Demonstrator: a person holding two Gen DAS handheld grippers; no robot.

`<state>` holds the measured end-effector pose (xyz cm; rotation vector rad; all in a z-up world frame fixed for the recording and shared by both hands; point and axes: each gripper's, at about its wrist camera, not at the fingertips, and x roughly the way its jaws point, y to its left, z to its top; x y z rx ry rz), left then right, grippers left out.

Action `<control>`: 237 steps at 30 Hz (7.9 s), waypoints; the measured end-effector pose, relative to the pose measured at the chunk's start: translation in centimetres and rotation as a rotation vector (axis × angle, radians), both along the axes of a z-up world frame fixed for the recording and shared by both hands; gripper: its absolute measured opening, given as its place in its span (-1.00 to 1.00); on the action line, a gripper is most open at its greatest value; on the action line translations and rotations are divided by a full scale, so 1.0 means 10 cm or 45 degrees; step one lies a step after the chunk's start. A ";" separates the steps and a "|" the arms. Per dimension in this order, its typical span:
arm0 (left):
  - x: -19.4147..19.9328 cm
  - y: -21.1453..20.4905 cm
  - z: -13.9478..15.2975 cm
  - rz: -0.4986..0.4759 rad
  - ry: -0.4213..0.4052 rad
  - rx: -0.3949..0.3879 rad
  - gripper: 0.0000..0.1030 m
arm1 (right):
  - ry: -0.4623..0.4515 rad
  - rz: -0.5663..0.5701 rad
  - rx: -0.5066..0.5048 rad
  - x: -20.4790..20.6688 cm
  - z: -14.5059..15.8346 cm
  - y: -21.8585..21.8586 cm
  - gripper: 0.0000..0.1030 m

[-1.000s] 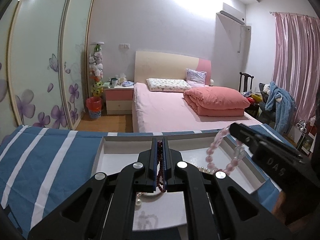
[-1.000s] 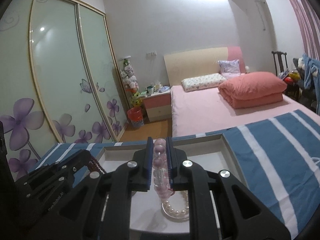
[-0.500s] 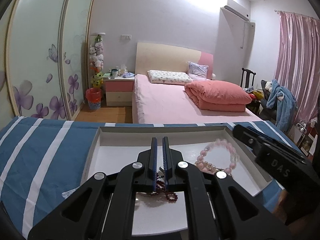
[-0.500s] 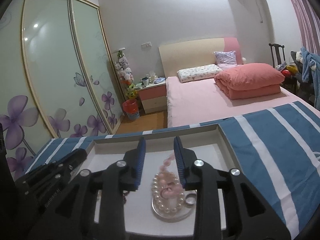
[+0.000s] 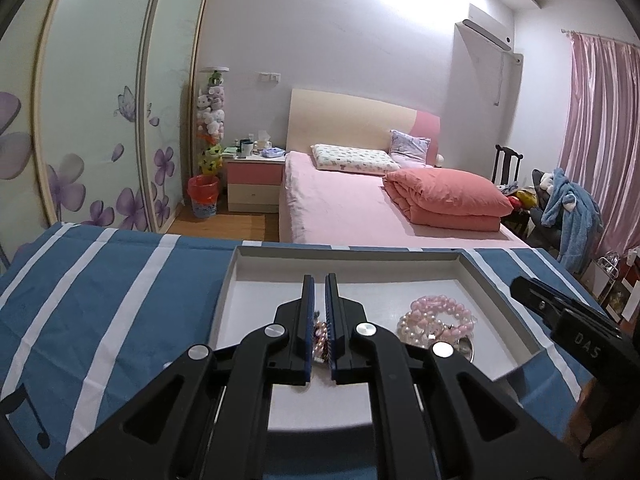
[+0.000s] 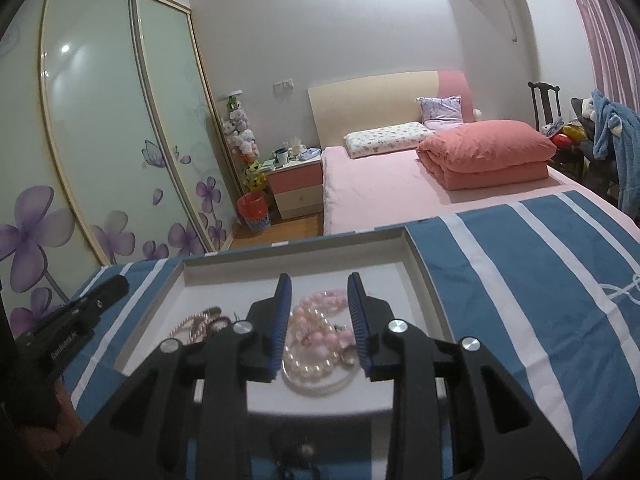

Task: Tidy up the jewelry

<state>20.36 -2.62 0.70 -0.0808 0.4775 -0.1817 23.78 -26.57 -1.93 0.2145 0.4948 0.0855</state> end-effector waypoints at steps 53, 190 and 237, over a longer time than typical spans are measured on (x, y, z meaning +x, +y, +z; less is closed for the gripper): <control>-0.50 -1.25 -0.59 -0.452 0.322 0.152 -0.32 | 0.464 0.245 -0.203 -1.19 -0.68 -0.42 -0.91; 0.18 -0.15 -0.22 -0.027 0.029 0.107 -0.73 | -0.117 0.054 0.004 0.14 0.13 0.32 -0.91; -1.73 0.50 0.22 0.154 -0.143 0.092 0.95 | -0.133 0.007 -0.164 -1.94 0.34 0.47 0.92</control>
